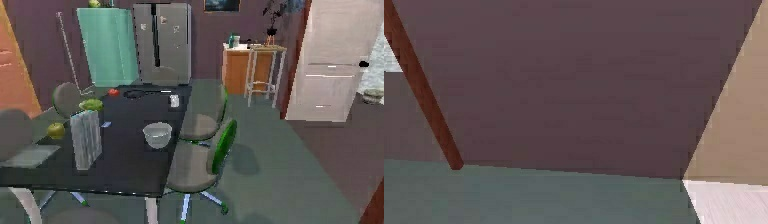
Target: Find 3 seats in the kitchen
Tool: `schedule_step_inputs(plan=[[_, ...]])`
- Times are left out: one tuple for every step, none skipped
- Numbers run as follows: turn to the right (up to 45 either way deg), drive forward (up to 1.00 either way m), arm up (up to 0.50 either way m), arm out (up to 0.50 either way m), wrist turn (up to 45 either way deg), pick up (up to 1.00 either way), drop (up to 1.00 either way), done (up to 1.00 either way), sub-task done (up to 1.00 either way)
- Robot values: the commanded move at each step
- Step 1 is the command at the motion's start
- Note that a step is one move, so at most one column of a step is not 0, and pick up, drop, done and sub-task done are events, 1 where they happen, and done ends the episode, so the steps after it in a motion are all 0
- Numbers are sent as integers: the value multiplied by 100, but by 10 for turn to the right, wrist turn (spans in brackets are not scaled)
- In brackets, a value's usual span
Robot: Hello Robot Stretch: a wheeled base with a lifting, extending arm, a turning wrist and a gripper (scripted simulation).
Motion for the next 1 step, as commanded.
schedule_step_inputs(plan=[[0, 0, 0, 0, 0, 0, 0, 0, 100]])
